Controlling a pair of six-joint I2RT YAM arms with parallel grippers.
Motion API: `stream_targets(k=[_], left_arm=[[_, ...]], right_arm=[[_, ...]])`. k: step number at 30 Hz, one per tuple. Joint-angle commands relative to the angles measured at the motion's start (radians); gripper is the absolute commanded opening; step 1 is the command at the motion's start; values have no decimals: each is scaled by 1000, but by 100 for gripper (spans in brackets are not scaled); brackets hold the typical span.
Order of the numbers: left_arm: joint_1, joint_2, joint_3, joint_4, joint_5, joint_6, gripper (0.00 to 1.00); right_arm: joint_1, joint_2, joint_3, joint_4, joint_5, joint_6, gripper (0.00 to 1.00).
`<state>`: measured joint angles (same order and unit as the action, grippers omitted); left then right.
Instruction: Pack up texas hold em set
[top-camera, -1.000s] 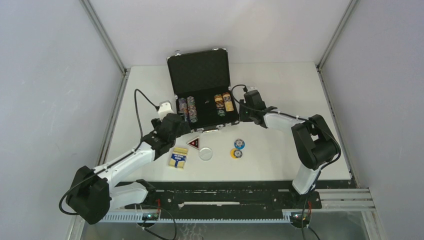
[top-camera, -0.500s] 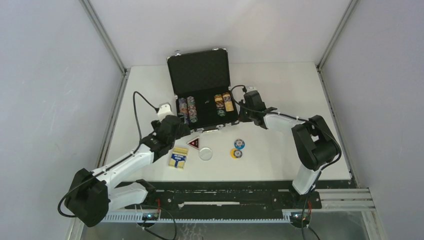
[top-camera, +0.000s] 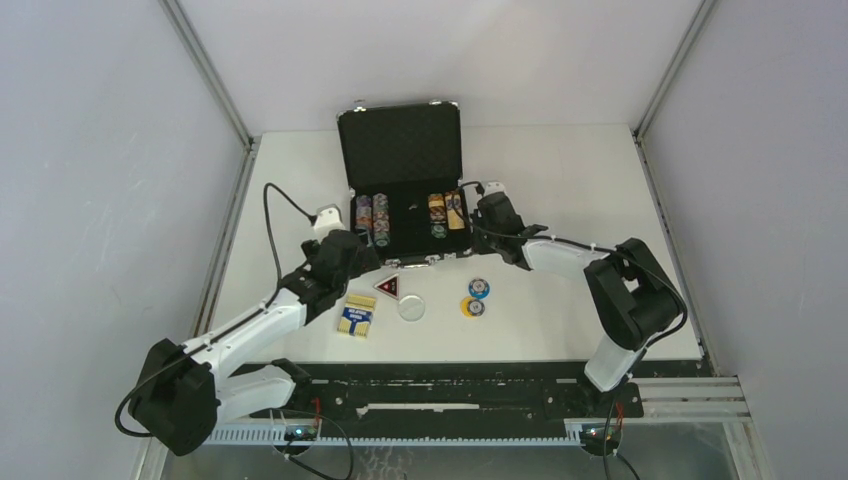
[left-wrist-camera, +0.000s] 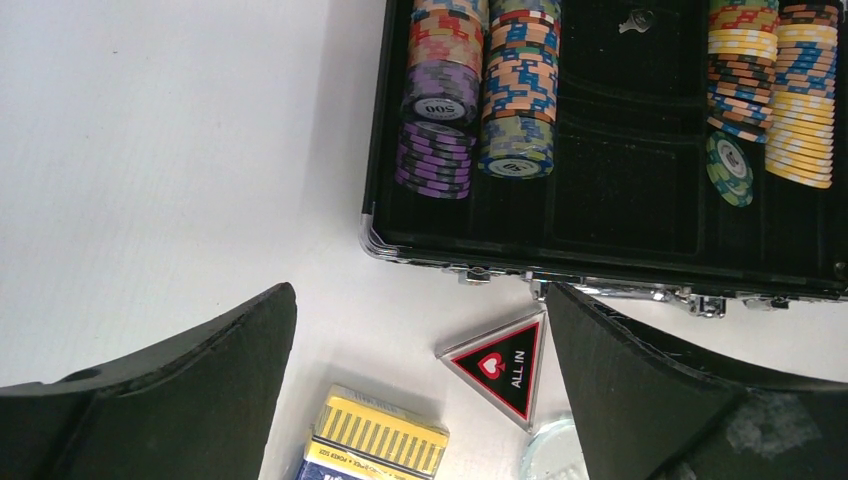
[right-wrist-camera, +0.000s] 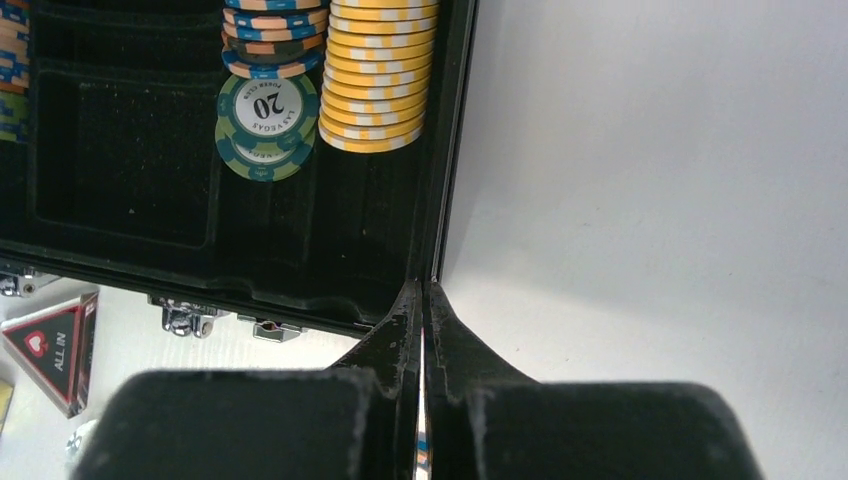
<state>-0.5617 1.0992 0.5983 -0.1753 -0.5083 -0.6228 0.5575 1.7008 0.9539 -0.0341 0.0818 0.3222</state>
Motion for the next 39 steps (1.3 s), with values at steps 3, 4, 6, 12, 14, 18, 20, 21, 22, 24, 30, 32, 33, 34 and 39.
stream_targets(k=[3, 4, 6, 12, 14, 18, 20, 21, 22, 24, 30, 32, 33, 34, 39], left_arm=[[9, -30, -10, 15, -5, -17, 100], [9, -40, -12, 12, -18, -23, 100], [9, -65, -16, 6, -46, -36, 100], [9, -142, -3, 21, -36, -26, 97], [8, -155, 19, 20, -22, -22, 97], [8, -151, 70, 31, -12, -19, 98], [8, -133, 80, 58, -8, -28, 99], [7, -123, 81, 77, -1, -24, 100], [7, -114, 83, 103, 12, -13, 100], [7, -97, 84, 128, 25, 10, 100], [6, -82, -21, 248, 28, 48, 100], [6, -79, -41, 279, 36, 50, 100], [6, -77, -47, 293, 35, 43, 100], [6, -73, -53, 301, 36, 38, 99], [6, -42, -65, 327, 29, 38, 98]], right_arm=[[55, -86, -31, -27, 21, 49, 16], [57, -111, -40, -18, 45, 53, 21], [63, -193, -58, 0, 101, 57, 34], [187, -410, -147, 52, 400, -21, 45], [311, -496, -217, 116, 621, -81, 44], [371, -612, -351, 135, 653, 51, 61], [294, -623, -396, 148, 463, 111, 63], [267, -617, -406, 153, 423, 122, 63], [267, -610, -406, 150, 425, 121, 64], [289, -596, -402, 155, 458, 87, 67], [266, -495, -319, 84, 369, 96, 81], [251, -453, -293, 52, 346, 108, 79], [240, -434, -281, 31, 329, 124, 78], [231, -416, -274, 14, 309, 130, 78], [223, -356, -272, -62, 271, 182, 79]])
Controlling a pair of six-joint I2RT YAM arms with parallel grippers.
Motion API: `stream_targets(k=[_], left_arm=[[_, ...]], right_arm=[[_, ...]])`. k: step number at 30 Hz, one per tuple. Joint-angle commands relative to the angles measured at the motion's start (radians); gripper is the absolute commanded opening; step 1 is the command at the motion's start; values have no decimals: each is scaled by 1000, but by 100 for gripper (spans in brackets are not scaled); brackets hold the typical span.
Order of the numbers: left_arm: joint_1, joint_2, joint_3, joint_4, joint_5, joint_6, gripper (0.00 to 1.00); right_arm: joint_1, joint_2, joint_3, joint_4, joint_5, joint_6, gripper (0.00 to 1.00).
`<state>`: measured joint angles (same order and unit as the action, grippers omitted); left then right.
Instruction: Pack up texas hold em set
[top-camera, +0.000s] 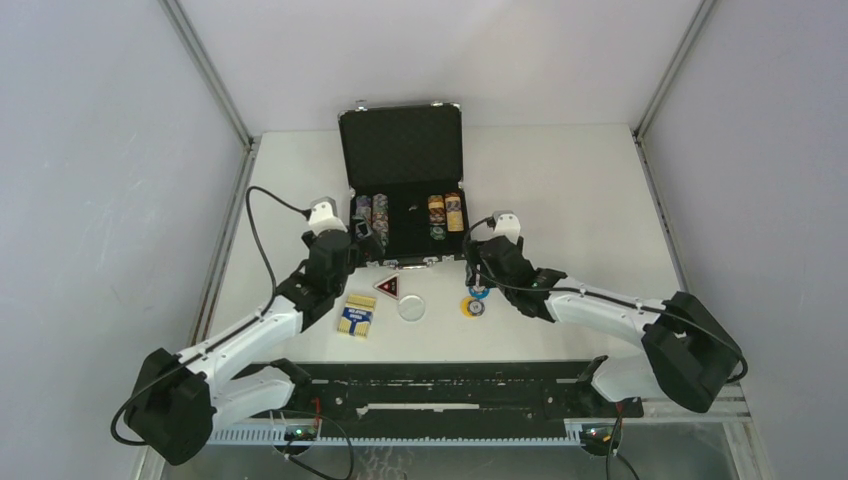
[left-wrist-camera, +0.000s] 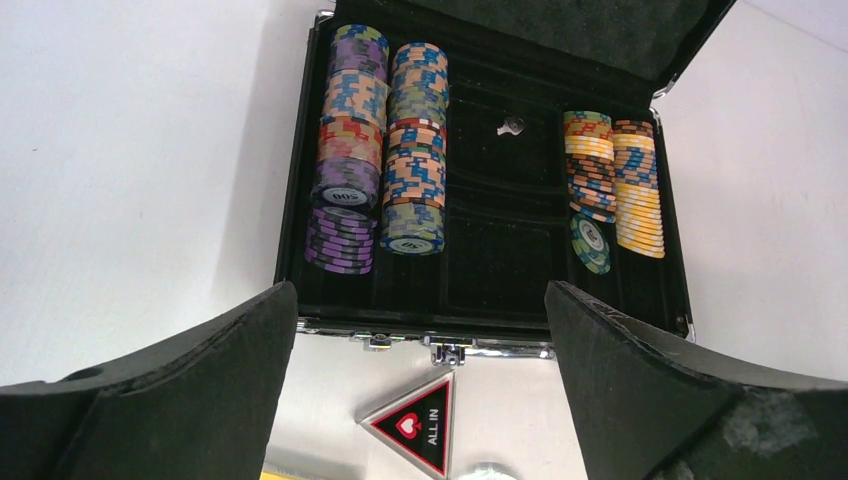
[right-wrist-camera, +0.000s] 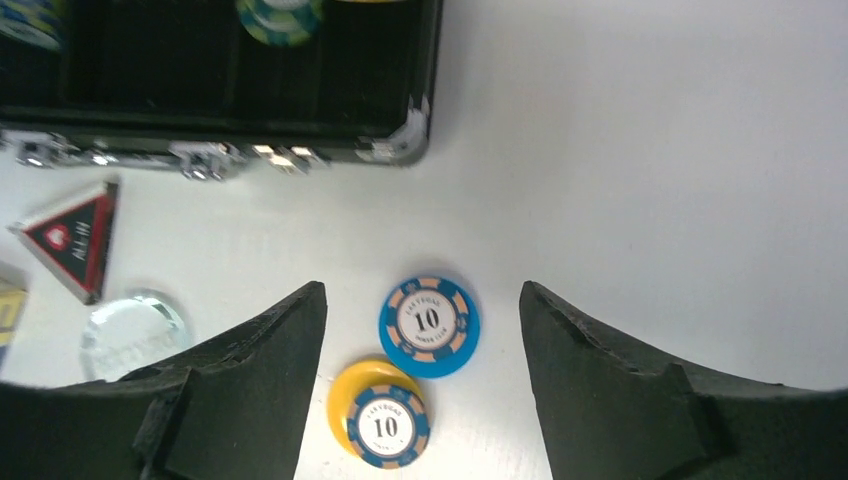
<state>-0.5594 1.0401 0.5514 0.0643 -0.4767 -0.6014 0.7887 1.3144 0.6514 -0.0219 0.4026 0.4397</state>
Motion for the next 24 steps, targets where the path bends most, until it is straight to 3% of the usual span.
stream_targets(k=[1, 9, 24], left_arm=[[4, 22, -19, 90, -9, 17, 98], [4, 49, -15, 88, 11, -5, 96], [4, 75, 5, 59, 3, -4, 96]], right_arm=[[-9, 45, 31, -85, -57, 72, 80], [34, 139, 89, -167, -12, 101, 81], [43, 251, 169, -216, 33, 128, 65]])
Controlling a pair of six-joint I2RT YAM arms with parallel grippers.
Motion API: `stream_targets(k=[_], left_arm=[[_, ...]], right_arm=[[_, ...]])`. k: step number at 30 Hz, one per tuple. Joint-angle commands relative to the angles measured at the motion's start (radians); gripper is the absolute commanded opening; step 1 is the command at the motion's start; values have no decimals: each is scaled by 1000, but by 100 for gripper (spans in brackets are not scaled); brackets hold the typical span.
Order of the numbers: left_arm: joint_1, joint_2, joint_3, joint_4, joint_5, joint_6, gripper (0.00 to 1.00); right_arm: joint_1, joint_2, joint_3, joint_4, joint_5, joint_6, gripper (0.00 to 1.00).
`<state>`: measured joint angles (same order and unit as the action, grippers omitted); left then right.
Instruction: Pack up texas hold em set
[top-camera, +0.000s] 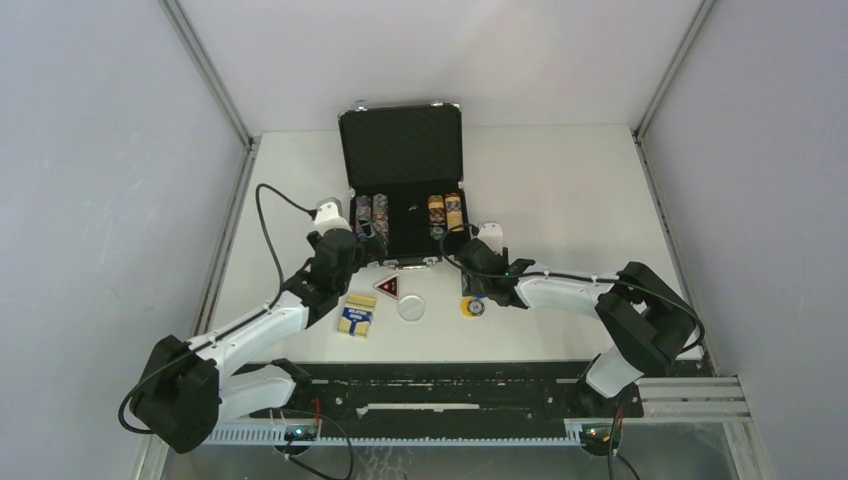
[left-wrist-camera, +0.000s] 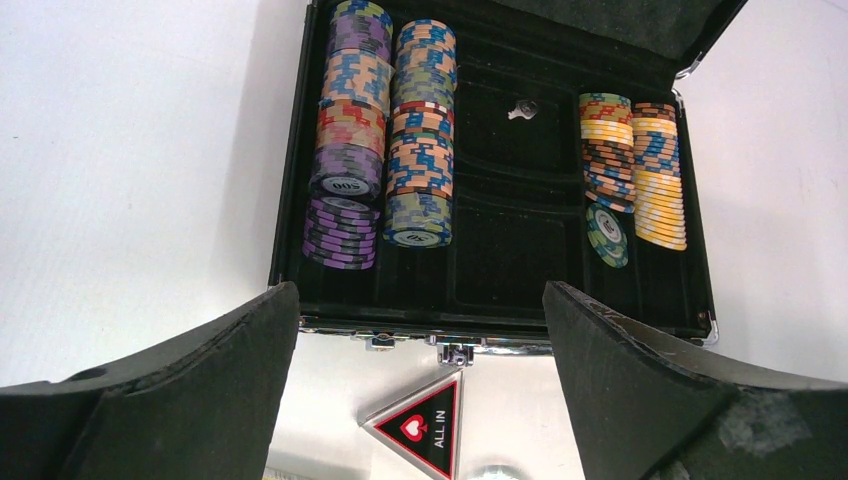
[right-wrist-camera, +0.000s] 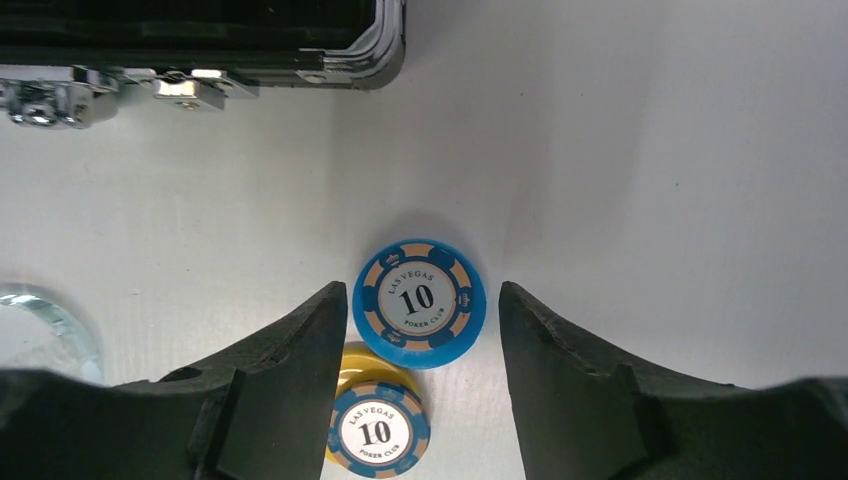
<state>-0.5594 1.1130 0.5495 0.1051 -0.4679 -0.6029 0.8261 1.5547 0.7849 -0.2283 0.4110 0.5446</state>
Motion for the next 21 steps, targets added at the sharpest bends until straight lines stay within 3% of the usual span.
stream_targets(k=[1, 21], left_arm=[[4, 3, 8, 18, -5, -4, 96], [4, 22, 26, -5, 12, -6, 96]], right_arm=[[7, 16, 37, -12, 24, 25, 66], [40, 63, 69, -80, 93, 45, 63]])
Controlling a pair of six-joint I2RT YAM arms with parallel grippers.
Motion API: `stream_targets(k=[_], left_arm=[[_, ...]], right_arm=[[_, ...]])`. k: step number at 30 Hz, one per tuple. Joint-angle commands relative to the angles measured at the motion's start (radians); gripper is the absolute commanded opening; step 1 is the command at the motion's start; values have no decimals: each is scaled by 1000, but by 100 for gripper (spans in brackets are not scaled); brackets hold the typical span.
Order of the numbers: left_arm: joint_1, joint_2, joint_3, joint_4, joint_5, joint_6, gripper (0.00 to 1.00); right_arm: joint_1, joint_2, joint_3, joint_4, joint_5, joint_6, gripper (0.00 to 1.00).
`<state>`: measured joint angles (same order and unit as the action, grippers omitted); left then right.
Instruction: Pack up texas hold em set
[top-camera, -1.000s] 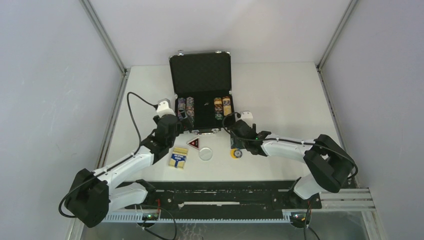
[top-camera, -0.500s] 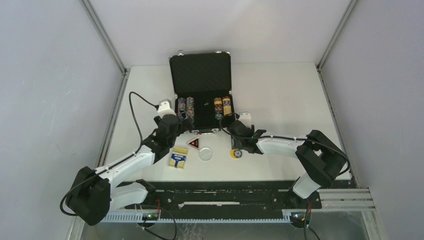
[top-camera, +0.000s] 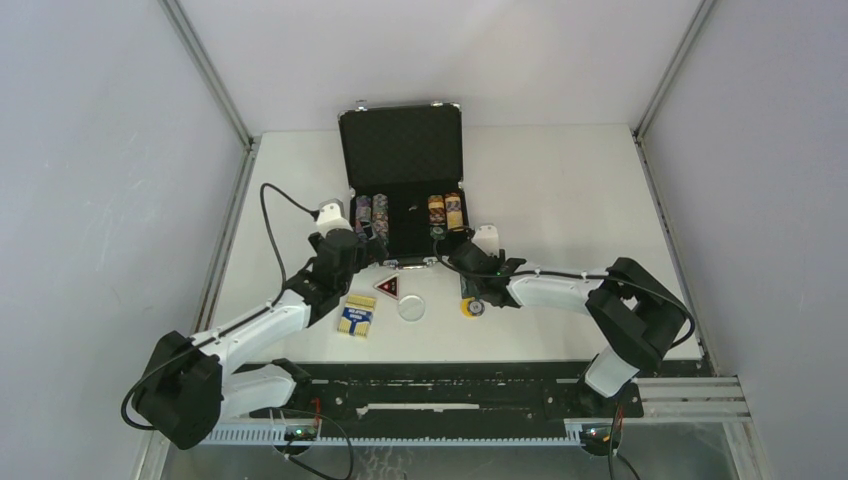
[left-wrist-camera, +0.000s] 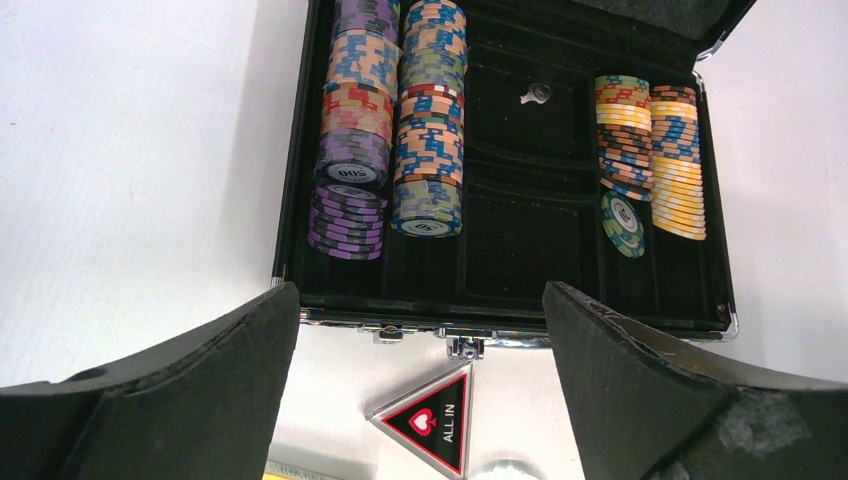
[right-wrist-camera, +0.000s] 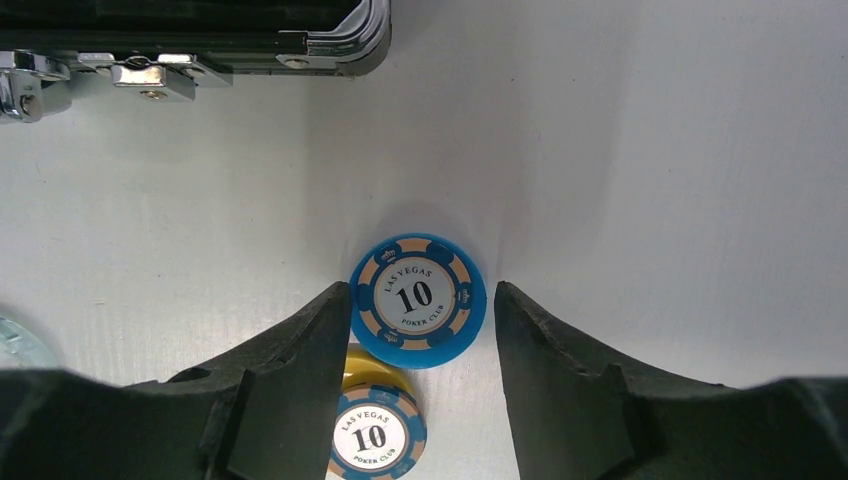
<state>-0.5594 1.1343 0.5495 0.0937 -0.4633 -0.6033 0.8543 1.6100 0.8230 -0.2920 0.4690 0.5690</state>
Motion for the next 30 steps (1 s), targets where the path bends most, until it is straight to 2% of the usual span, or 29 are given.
stream_targets(k=[1, 4, 17, 30], left_arm=[[4, 1, 27, 6, 9, -6, 96], [4, 1, 28, 6, 15, -6, 96], [4, 1, 29, 2, 17, -5, 96], [4, 0, 30, 0, 20, -4, 96]], right_arm=[[13, 11, 32, -20, 39, 20, 63], [15, 21, 33, -24, 40, 25, 62], [21, 4, 33, -35, 53, 53, 46], [32, -48, 32, -36, 81, 53, 48]])
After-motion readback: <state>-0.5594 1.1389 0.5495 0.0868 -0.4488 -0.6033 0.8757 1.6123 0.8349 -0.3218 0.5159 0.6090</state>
